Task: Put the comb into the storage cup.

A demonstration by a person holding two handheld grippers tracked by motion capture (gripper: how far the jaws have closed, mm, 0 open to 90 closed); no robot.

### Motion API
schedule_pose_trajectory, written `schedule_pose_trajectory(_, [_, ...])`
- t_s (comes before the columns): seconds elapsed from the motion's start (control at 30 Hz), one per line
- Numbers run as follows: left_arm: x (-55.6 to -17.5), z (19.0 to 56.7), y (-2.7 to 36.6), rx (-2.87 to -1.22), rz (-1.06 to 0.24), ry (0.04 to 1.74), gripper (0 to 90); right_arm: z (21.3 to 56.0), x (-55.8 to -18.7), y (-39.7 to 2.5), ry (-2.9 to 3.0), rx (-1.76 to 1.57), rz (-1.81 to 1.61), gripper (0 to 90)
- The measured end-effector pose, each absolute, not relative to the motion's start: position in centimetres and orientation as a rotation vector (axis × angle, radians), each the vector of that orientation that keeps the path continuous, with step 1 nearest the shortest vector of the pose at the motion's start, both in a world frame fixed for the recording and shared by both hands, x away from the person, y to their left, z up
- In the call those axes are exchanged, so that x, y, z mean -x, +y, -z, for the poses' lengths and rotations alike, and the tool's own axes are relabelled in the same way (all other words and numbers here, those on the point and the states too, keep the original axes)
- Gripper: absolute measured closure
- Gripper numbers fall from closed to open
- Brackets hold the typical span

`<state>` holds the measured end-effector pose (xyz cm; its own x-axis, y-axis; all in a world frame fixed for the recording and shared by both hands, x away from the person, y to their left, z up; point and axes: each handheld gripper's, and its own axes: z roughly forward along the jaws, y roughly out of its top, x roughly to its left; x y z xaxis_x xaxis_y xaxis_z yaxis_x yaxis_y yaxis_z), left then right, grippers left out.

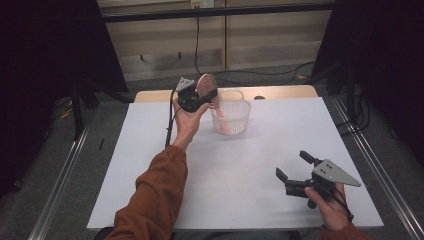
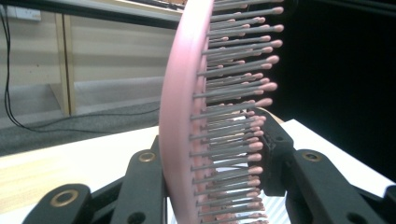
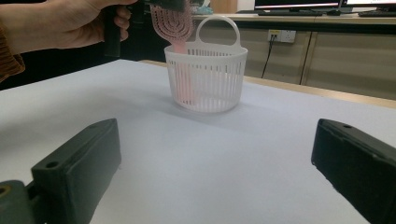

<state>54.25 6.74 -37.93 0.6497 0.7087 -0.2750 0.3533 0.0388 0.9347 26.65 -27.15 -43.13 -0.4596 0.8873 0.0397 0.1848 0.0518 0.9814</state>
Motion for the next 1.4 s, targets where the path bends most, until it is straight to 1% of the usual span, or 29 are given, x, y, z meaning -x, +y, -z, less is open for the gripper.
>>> schedule_pose_trajectory(0.17, [-54.4, 38.1, 7.3, -1.571, -0.34, 0.919, 60.4, 43.1, -26.7, -27.2, 1.714, -1.082, -1.455, 0.7])
schedule_pose_trajectory(0.23, [-54.5, 38.2, 7.3, -1.599, -0.365, 0.915, 58.9, 43.2, -26.7, -27.1, 1.719, -1.084, -1.453, 0.7])
schedule_pose_trajectory(0.3, [-54.5, 38.4, 7.3, -1.596, -0.352, 0.924, 57.2, 43.2, -26.7, -27.1, 1.724, -1.082, -1.455, 0.7])
schedule_pose_trajectory(0.5, [-54.6, 38.7, 7.2, -1.603, -0.337, 0.937, 55.9, 43.3, -26.7, -27.0, 1.731, -1.079, -1.454, 0.7])
schedule_pose_trajectory(0.93, [-54.6, 39.0, 7.1, -1.639, -0.356, 0.926, 49.9, 43.3, -26.7, -27.0, 1.735, -1.078, -1.459, 0.7])
schedule_pose_trajectory(1.0, [-54.7, 39.1, 7.1, -1.658, -0.355, 0.929, 41.4, 43.3, -26.7, -27.0, 1.737, -1.077, -1.457, 0.7])
schedule_pose_trajectory(1.03, [-54.7, 39.2, 7.1, -1.666, -0.345, 0.926, 39.4, 43.3, -26.7, -27.0, 1.737, -1.076, -1.458, 0.7])
schedule_pose_trajectory(1.13, [-54.7, 39.3, 7.0, -1.676, -0.343, 0.916, 37.6, 43.3, -26.7, -27.0, 1.738, -1.076, -1.456, 0.7])
schedule_pose_trajectory(1.4, [-54.7, 39.5, 6.9, -1.686, -0.337, 0.935, 19.3, 43.3, -26.7, -27.0, 1.738, -1.077, -1.458, 0.7])
